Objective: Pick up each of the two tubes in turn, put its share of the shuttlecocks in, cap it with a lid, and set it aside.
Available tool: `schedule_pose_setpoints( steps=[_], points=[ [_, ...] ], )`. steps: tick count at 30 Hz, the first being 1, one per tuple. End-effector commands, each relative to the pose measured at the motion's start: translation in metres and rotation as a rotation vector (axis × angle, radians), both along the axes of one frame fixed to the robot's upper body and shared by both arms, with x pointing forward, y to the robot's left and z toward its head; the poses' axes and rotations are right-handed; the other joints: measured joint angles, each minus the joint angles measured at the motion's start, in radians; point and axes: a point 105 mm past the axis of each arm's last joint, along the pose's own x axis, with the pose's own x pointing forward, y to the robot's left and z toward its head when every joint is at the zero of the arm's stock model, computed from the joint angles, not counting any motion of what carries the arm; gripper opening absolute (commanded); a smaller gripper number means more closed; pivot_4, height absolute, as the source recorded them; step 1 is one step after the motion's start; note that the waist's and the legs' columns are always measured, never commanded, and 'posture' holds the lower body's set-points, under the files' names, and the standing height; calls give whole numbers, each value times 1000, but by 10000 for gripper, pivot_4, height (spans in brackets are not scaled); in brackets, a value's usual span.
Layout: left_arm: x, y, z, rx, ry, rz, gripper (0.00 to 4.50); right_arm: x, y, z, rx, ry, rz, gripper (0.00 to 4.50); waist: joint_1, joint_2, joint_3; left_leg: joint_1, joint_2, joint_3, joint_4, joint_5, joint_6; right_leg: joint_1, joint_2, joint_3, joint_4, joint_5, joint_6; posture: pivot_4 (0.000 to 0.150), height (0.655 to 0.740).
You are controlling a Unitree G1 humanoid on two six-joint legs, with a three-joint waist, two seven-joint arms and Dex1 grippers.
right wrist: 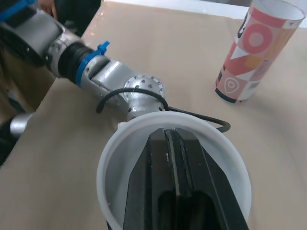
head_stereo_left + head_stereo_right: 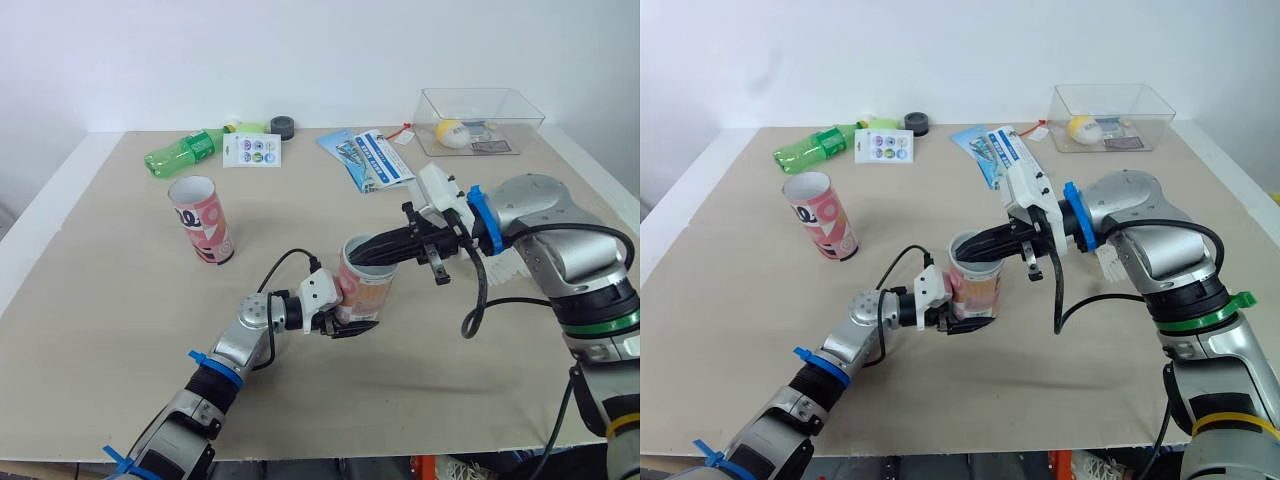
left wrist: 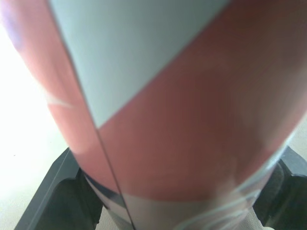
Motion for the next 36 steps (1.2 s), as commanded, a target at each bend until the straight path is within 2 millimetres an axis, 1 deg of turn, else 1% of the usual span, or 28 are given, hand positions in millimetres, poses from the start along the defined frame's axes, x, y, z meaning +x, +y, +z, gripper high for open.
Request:
schedule_pose_setpoints(
  steps=[1,7,16,27,30,33,36],
  points=[
    [0,8,-16,43,50,28,33489,0,2,-4,-50,-25,16,274,0,0,0,0,0,0,0,0,0,0,0,0,0,0,0,1500,7400],
    [1,6,-15,37,51,31,33489,3,3,-9,-112,-48,20,274,0,0,0,0,0,0,0,0,0,0,0,0,0,0,-1,1500,7400],
    [3,5,-12,28,37,36,33489,11,-6,-28,-171,-33,-13,274,0,-1,-2,2,0,0,1,0,0,2,0,0,0,-1,-4,1500,7400],
    [4,5,-10,30,30,37,33489,9,-3,-43,-184,-6,11,274,0,-5,-9,4,0,0,1,0,0,3,0,0,0,-2,-5,1500,7400],
    [4,6,-11,29,30,39,33489,11,1,-34,-144,-5,10,274,0,-6,-10,4,0,0,1,0,0,3,0,0,0,-2,-5,1500,7400],
    [4,6,-11,30,28,41,33489,13,-1,-14,-73,-5,-5,274,-1,-6,-10,5,0,0,1,0,0,3,0,0,0,-1,-5,1500,7400],
    [5,8,-11,30,27,44,33489,11,-8,10,10,19,-15,274,-1,-6,-10,4,0,0,1,0,0,3,0,0,0,-1,-5,1500,7400]
  ],
)
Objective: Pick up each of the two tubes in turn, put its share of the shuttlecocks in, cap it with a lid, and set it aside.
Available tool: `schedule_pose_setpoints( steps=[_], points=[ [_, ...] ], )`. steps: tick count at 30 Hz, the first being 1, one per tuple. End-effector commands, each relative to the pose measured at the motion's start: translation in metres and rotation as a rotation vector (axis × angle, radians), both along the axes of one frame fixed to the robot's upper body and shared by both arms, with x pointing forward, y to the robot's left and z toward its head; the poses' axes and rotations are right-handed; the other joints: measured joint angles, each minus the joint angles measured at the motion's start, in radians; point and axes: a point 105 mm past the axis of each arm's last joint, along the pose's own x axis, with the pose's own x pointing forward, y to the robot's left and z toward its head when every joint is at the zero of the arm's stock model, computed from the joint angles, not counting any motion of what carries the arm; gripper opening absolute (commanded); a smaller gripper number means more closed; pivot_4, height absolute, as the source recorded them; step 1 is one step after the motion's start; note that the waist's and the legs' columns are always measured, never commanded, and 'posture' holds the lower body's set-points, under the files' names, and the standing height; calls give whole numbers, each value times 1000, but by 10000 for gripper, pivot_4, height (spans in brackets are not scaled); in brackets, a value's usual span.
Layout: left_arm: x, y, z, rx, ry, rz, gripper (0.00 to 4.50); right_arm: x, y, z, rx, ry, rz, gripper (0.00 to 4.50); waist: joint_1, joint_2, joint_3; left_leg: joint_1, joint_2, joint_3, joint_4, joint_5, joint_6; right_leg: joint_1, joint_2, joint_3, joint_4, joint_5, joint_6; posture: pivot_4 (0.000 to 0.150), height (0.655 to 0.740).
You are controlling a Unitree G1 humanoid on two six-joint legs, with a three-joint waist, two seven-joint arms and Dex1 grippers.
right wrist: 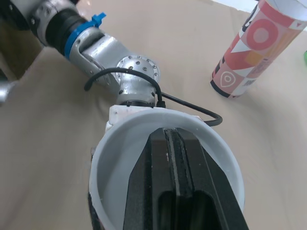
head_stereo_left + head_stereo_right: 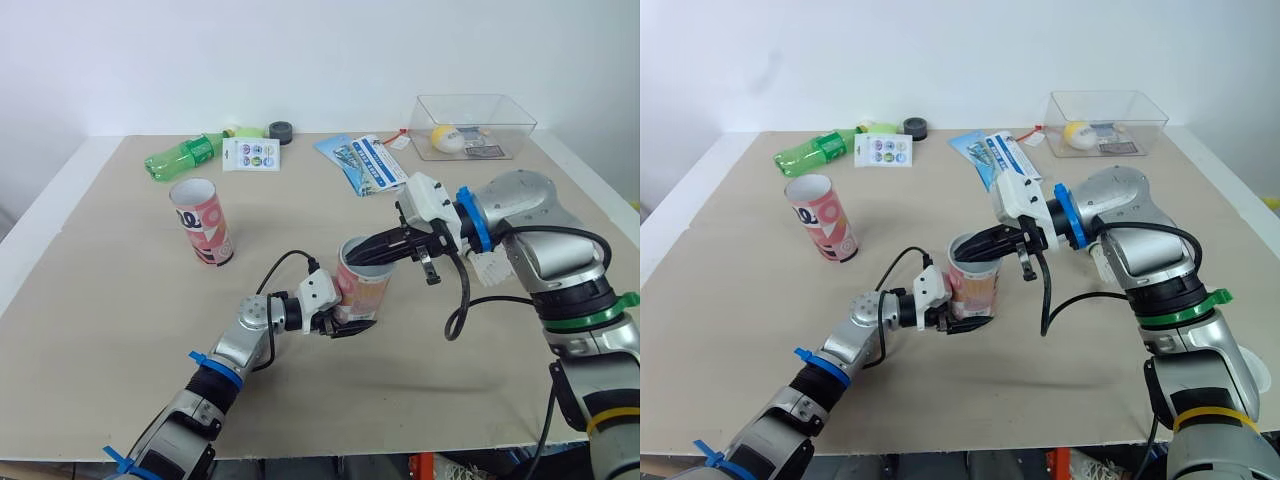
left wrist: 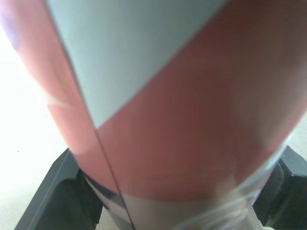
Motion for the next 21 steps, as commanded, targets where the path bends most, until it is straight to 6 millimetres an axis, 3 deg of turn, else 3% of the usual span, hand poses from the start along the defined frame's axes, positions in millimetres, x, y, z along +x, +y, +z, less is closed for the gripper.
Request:
schedule_pose_setpoints(
  steps=[1,5,13,15,18,21],
  points=[
    [2,7,-7,27,15,19,33489,0,-12,24,77,37,-30,274,0,0,0,-1,0,0,0,0,0,0,0,0,0,0,0,1500,7400],
    [2,8,-7,31,14,16,33489,-5,-32,51,196,65,-68,274,1,0,2,-4,0,0,0,0,0,-3,0,0,-1,-1,1,1500,7400],
    [7,11,-5,23,16,23,33489,-6,-69,71,396,22,-229,274,1,0,2,-4,0,0,-1,0,0,-3,0,0,-1,-1,0,1500,7400],
    [7,12,-4,15,18,20,33489,-5,-79,60,436,30,-297,6409,2,-1,2,-4,0,0,-1,0,0,-2,0,0,-1,-1,1,1500,7400],
    [6,13,-1,2,10,9,44751,-6,-88,36,479,7,-406,20527,0,-1,3,-4,-1,0,-1,0,0,-2,0,1,-2,-1,1,1500,7400],
    [4,16,3,-7,-4,-4,45000,-9,-91,0,481,-8,-503,33496,1,-1,3,-4,0,0,-2,0,0,-3,0,0,-2,0,3,1500,7400]
  ],
)
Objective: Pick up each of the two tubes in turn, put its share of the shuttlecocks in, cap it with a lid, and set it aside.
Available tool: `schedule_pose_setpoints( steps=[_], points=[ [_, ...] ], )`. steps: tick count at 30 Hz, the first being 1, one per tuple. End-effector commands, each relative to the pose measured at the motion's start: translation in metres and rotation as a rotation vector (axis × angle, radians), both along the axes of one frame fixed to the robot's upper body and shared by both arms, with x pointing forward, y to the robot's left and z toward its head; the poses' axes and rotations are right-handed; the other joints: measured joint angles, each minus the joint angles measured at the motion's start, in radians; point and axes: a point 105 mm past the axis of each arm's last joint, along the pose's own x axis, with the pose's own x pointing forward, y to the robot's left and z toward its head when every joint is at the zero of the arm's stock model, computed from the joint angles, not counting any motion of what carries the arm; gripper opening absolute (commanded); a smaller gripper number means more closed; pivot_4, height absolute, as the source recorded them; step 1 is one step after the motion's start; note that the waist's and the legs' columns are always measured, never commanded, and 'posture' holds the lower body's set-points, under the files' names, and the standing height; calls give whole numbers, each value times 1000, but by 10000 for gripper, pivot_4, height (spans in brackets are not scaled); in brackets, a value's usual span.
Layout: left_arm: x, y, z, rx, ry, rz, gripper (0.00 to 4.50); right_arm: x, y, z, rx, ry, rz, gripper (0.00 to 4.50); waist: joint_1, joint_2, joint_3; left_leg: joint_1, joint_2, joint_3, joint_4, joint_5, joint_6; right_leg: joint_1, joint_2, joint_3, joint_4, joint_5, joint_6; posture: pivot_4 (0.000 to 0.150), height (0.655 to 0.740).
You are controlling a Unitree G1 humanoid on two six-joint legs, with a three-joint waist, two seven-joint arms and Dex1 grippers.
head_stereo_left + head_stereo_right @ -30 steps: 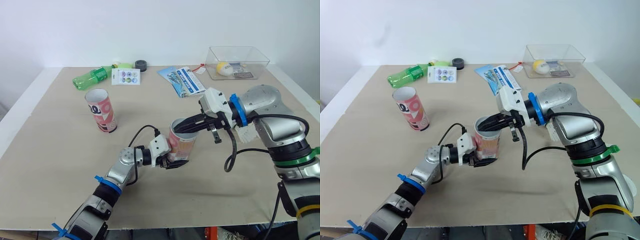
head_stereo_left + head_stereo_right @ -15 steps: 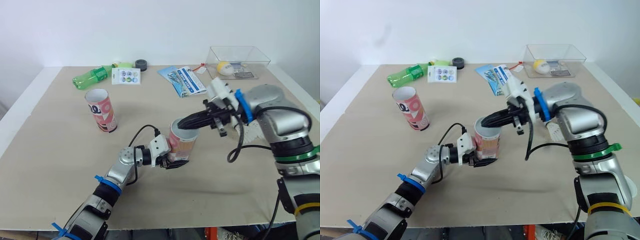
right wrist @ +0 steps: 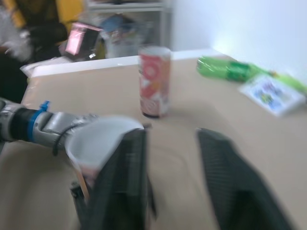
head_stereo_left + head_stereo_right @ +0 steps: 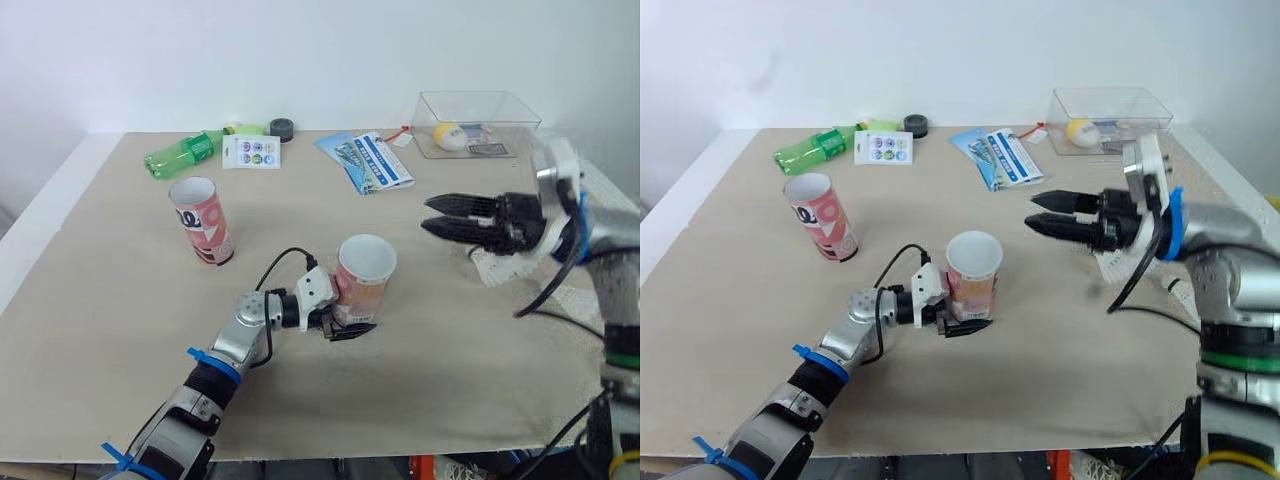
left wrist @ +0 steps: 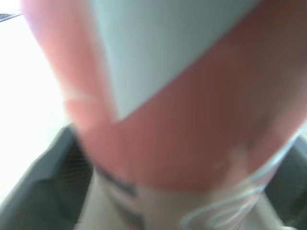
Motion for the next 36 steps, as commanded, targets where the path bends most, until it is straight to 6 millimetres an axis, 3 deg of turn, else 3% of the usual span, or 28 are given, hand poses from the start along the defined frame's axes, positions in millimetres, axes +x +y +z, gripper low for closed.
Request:
schedule_pose_setpoints(
  steps=[1,2,3,5,17,24,36],
  points=[
    [0,9,-1,0,-5,7,45000,-10,2,-20,-26,-72,-80,39449,1,0,0,0,0,-1,0,0,0,0,0,0,0,0,1,1500,7400],
    [0,11,0,-1,-6,6,45000,-14,6,-33,-39,-53,-81,43799,1,1,0,0,0,-1,0,0,0,0,0,0,0,0,1,1500,7400],
    [0,12,1,1,-9,5,45000,-17,9,-44,-47,-32,-72,44883,0,1,1,0,0,0,0,0,0,0,0,0,0,0,1,1500,7400],
    [-1,15,1,11,-20,3,45000,-24,16,-61,-62,-4,-56,44883,-1,1,1,0,0,0,0,0,0,-1,0,1,0,0,2,1500,7400],
    [-3,38,7,26,-45,38,45000,-24,40,-116,-75,58,2,44883,-1,-1,2,0,0,0,1,0,0,0,0,0,0,-1,-3,1500,7400],
    [-10,49,12,22,-52,66,45000,-17,53,-131,-92,38,33,44883,0,-2,3,0,0,0,1,0,0,0,0,0,0,-2,-2,1500,7400],
    [-23,76,21,23,-75,124,45000,-5,66,-135,-91,-2,52,44883,3,-2,4,0,1,0,1,0,0,0,0,0,0,-2,-3,1500,7400]
  ],
)
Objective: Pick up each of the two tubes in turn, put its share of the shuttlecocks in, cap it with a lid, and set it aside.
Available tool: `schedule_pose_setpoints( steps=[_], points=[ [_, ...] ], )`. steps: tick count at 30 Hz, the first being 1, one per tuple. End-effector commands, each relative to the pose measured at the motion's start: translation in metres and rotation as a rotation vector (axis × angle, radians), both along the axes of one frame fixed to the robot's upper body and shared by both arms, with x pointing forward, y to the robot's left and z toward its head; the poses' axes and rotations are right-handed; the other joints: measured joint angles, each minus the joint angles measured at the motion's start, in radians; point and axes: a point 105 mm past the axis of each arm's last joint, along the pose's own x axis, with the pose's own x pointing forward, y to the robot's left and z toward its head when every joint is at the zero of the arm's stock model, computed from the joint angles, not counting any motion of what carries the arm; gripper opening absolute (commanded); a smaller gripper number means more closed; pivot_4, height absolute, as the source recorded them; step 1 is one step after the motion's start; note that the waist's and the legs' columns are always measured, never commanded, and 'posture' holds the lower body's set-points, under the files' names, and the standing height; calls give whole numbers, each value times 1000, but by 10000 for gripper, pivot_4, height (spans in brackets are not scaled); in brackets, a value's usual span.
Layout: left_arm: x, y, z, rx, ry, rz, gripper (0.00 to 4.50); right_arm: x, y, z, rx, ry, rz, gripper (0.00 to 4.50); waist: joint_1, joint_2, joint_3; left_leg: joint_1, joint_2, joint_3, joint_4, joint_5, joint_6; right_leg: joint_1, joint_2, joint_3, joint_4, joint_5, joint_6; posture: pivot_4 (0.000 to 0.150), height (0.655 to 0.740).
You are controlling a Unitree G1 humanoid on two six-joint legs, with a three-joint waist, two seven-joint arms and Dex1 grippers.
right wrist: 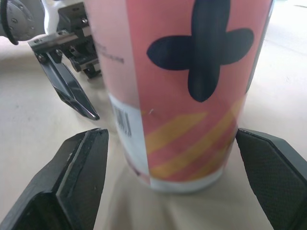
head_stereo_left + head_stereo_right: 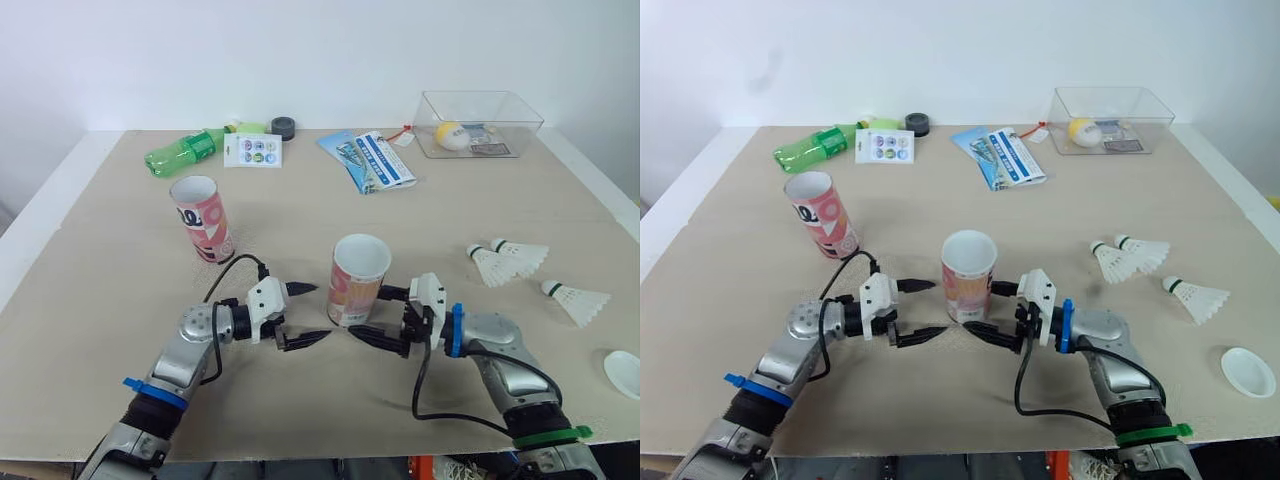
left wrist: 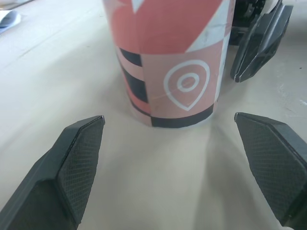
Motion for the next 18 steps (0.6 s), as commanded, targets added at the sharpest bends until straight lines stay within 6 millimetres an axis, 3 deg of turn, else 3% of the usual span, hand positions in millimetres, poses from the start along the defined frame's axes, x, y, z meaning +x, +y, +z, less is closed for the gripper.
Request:
schedule_pose_setpoints(
  steps=[1,18],
  points=[
    [-4,6,18,-41,-55,22,45000,5,3,8,7,-54,9,44883,0,0,0,0,0,0,0,0,0,0,0,0,0,0,0,1500,7400],
    [-15,8,18,-49,-27,34,45000,6,21,-1,-16,-61,45,44883,0,0,1,0,0,0,0,0,0,0,0,0,0,0,0,1500,7400]
  ],
)
